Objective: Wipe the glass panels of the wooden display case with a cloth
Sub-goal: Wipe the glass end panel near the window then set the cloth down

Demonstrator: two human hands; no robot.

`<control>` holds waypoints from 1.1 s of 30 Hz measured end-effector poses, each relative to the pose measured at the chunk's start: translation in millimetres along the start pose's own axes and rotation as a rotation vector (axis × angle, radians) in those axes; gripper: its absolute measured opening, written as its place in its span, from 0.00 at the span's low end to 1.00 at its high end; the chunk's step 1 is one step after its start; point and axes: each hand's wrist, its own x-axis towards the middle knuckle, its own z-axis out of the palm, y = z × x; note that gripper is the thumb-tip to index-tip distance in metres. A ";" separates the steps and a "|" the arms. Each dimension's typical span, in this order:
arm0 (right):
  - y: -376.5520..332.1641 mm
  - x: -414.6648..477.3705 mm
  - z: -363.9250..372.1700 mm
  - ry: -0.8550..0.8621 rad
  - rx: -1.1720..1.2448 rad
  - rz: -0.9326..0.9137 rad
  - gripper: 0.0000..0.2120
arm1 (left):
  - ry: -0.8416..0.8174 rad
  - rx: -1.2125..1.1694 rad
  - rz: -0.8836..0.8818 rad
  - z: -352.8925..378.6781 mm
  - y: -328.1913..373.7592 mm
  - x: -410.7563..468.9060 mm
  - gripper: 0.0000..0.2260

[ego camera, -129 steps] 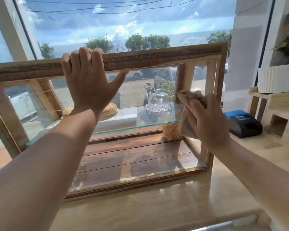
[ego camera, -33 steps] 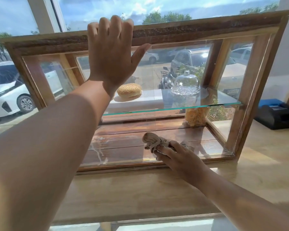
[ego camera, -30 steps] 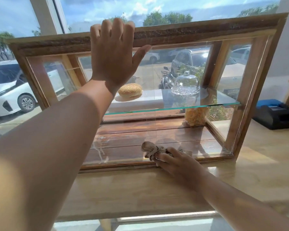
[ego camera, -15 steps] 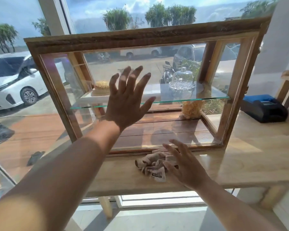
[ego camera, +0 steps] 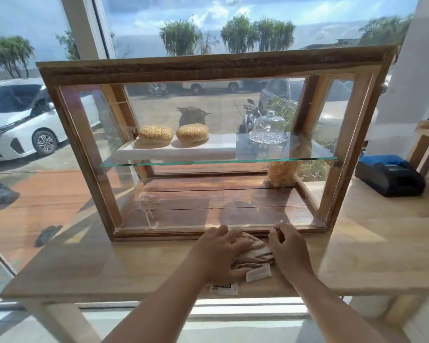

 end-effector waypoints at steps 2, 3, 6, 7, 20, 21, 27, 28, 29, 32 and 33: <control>-0.7 -0.3 0.7 -0.031 -0.047 -0.028 0.08 | 0.035 -0.033 0.022 6.0 0.7 -6.5 0.29; -2.1 -0.7 1.0 -0.038 -0.070 -0.054 0.08 | 0.065 -0.046 0.028 9.1 0.1 -10.1 0.27; -1.7 -2.5 3.4 -0.081 -0.132 -0.139 0.08 | 0.137 -0.055 0.012 10.8 -6.1 -24.7 0.20; -1.2 -3.7 3.9 -0.116 -0.147 -0.161 0.08 | 0.140 -0.048 0.000 9.8 -10.7 -31.0 0.19; -26.4 -28.8 26.4 -0.261 -0.391 -0.644 0.07 | 0.154 0.026 -0.232 2.4 -73.3 -113.7 0.20; -30.9 -31.2 29.9 -0.299 -0.396 -0.665 0.09 | 0.162 0.026 -0.245 3.2 -71.3 -112.9 0.20; -97.3 0.9 29.4 -0.339 -0.640 -0.984 0.05 | 0.173 0.072 -0.242 6.9 -68.0 -108.2 0.17; -117.7 14.3 25.6 -0.251 -0.641 -1.077 0.03 | 0.173 0.075 -0.238 7.4 -68.5 -107.5 0.17; -139.5 29.4 21.3 -0.142 -0.612 -1.161 0.03 | 0.172 0.081 -0.235 8.2 -68.9 -107.0 0.17; -215.9 75.7 -2.2 0.226 -0.523 -1.311 0.06 | 0.187 0.105 -0.240 8.2 -67.8 -105.7 0.16; -240.6 88.6 -11.4 0.341 -0.517 -1.316 0.08 | 0.196 0.115 -0.235 8.7 -67.1 -104.7 0.16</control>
